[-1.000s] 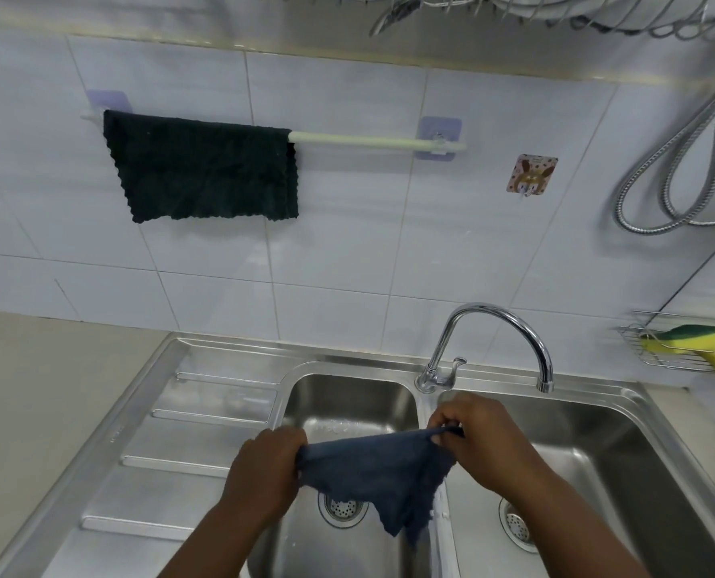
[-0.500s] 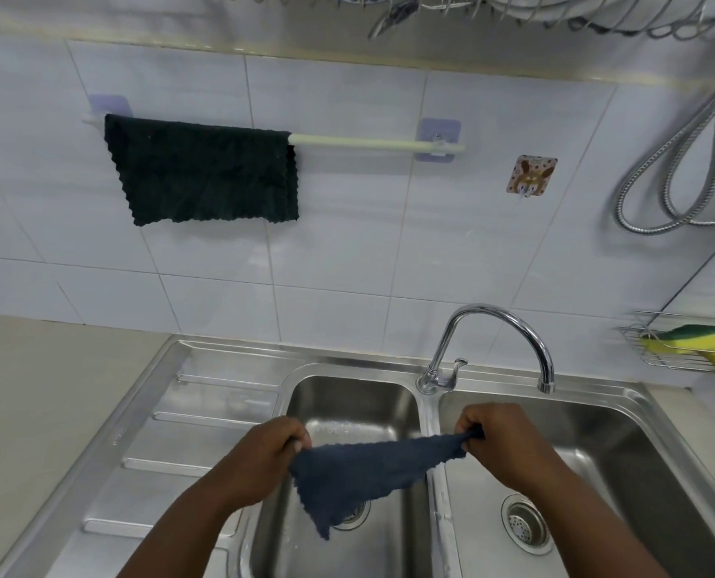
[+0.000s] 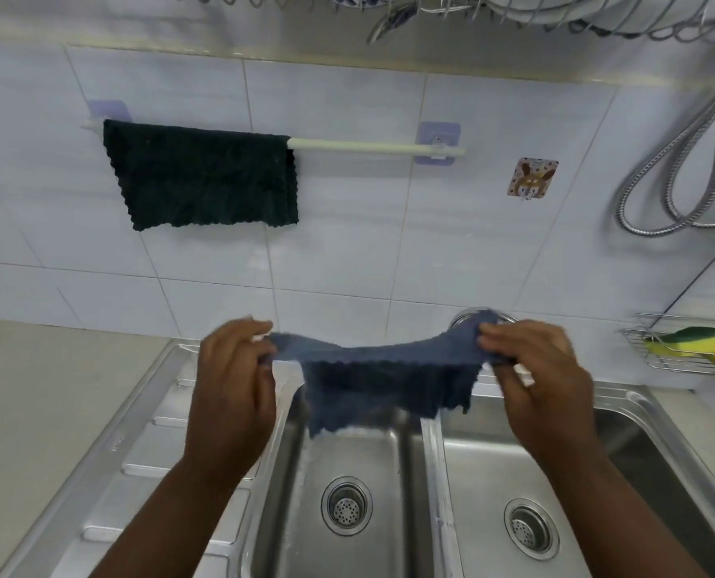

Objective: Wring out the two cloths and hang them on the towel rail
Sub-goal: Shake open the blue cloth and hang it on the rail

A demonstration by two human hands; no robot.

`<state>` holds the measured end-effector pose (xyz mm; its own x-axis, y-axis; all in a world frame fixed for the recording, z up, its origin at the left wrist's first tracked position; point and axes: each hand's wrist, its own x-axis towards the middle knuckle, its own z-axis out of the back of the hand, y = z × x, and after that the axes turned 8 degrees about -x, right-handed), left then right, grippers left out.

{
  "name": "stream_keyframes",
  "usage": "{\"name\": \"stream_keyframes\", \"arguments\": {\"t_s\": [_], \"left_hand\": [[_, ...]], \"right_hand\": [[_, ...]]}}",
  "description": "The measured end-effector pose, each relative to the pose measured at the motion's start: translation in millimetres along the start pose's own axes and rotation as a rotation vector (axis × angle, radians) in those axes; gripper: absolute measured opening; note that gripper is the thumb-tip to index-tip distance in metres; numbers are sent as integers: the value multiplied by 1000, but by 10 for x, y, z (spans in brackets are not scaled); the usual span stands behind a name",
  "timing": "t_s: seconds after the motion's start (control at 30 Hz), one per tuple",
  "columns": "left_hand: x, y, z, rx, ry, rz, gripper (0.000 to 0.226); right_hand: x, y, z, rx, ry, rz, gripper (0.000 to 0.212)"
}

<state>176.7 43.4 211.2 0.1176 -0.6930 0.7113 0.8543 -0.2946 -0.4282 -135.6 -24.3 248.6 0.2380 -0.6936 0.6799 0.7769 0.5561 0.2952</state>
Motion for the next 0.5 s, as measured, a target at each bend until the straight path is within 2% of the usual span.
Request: {"name": "stream_keyframes", "arguments": {"t_s": [0.03, 0.1, 0.13, 0.17, 0.2, 0.27, 0.4, 0.47, 0.5], "left_hand": [[-131, 13, -26, 23, 178, 19, 23], [-428, 134, -111, 170, 772, 166, 22], [-560, 224, -132, 197, 1002, 284, 21], [-615, 293, -127, 134, 1100, 422, 22], [-623, 344, -120, 29, 1084, 533, 25], [-580, 378, -121, -147, 933, 688, 25], [-232, 274, -94, -444, 471, 844, 8], [-52, 159, -1, -619, 180, 822, 14], [12, 84, 76, -599, 43, 701, 17]], "right_hand": [[-66, -39, -21, 6, 260, 30, 15], [-257, -149, -164, -63, 926, 38, 15], [-387, -250, -278, -87, 1103, 14, 18], [-477, -326, -362, -79, 1149, -53, 16], [-529, -382, -422, -25, 1100, -139, 20], [-564, -426, -526, 92, 935, -317, 29], [-294, -204, -545, 371, 645, -578, 25], [-103, -42, -426, 553, 450, -588, 27], [-24, 37, -335, 609, 330, -524, 29]]}}
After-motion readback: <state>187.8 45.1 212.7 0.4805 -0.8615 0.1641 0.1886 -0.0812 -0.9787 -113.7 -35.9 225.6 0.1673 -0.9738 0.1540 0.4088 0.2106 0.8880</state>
